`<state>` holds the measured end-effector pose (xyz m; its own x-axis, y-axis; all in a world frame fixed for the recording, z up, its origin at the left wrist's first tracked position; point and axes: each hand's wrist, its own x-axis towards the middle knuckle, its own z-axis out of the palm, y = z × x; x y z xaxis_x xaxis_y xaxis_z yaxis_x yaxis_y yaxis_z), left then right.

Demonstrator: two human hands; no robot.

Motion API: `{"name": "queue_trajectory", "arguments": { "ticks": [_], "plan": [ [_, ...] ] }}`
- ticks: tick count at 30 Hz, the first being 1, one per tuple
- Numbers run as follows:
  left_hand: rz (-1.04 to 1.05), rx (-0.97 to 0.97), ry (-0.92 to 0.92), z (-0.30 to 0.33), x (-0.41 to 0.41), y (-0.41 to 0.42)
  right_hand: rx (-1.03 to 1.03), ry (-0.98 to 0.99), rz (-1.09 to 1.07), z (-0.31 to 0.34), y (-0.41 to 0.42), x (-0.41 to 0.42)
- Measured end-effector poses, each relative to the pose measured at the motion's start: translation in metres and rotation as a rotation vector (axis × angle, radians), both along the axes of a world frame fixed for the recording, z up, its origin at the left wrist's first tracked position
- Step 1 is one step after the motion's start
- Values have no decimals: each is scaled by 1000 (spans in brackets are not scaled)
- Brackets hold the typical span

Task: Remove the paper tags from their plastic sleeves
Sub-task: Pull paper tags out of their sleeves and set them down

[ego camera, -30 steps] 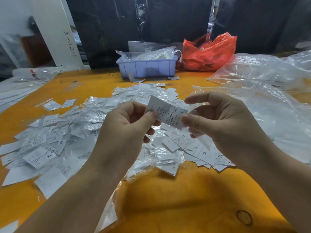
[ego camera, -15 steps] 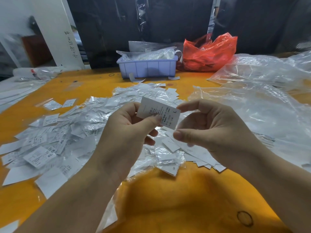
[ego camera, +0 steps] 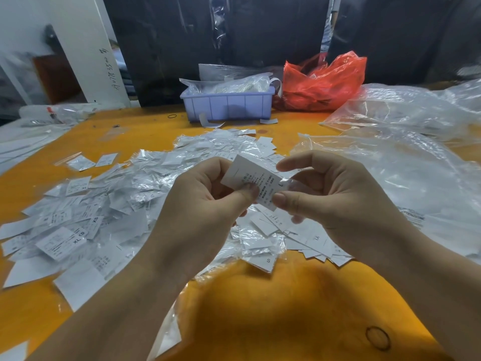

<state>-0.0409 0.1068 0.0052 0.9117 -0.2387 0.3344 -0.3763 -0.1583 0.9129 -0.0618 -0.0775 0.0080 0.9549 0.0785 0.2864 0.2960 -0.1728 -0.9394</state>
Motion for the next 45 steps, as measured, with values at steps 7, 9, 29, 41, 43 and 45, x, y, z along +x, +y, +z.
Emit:
{"name": "queue_trajectory", "arguments": {
  "ticks": [7,9,29,41,43,45],
  "plan": [
    [-7,31,-32,0,-1,1,16,45,46,1,-3,1],
    [-9,42,-38,0,0,1,15,55,53,2,-4,2],
    [-127,180,7,-2,6,6,13,140,129,-1,-4,3],
    [-184,281,32,-7,7,3,-55,147,103,-6,-3,4],
    [-218,214,97,-8,7,1,5,123,72,-6,-1,4],
    [-229,185,126,-10,6,0,52,105,60,-6,2,4]
  ]
}}
